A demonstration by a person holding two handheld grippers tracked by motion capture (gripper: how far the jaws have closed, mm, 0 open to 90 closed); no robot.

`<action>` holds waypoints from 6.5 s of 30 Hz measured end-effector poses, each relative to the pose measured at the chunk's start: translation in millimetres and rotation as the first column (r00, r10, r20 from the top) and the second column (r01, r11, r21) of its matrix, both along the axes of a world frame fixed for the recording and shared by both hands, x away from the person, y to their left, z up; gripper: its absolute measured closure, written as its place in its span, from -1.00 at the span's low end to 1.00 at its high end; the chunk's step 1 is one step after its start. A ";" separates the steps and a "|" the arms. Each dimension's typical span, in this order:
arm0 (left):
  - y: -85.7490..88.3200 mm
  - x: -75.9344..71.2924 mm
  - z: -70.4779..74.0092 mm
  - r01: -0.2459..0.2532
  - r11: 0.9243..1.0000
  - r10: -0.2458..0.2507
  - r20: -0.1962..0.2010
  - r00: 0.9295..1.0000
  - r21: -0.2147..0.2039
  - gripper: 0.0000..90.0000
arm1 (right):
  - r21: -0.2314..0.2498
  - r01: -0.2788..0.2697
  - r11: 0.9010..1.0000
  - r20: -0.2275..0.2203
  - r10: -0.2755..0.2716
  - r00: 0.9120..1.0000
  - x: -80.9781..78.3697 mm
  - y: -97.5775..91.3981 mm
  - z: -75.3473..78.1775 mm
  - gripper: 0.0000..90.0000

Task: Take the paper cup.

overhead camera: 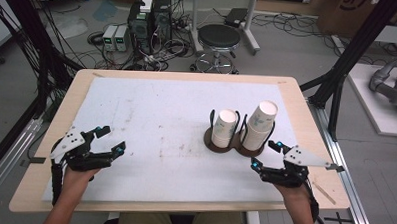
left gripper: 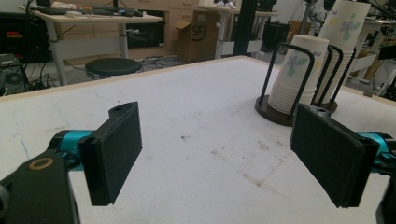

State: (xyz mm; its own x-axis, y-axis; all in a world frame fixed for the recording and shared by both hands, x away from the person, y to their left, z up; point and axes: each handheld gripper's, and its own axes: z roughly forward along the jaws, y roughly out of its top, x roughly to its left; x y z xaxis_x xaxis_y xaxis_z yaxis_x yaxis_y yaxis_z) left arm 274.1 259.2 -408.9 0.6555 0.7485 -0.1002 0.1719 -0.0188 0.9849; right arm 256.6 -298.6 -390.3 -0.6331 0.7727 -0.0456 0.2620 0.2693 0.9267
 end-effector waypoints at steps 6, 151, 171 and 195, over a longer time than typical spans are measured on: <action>-3.7 4.0 -1.4 0.011 1.000 -0.011 -0.007 1.000 0.007 -0.63 | 0.010 0.002 1.000 -0.005 -0.002 1.000 -1.3 -2.2 1.2 -0.55; -255.2 131.6 117.3 0.411 0.904 -0.401 -0.100 0.911 0.119 -0.18 | 0.020 -0.053 0.998 -0.043 0.054 0.998 -6.5 0.4 -2.4 -0.55; -188.5 99.3 151.5 0.399 0.914 -0.399 -0.021 0.917 0.073 -0.17 | 0.016 -0.082 0.997 -0.043 0.082 0.996 -5.9 10.7 -3.0 -0.55; -87.4 58.0 94.8 0.286 0.958 -0.285 -0.042 0.958 0.034 -0.18 | 0.006 -0.156 0.988 -0.049 0.156 0.987 2.5 34.7 -2.0 -0.55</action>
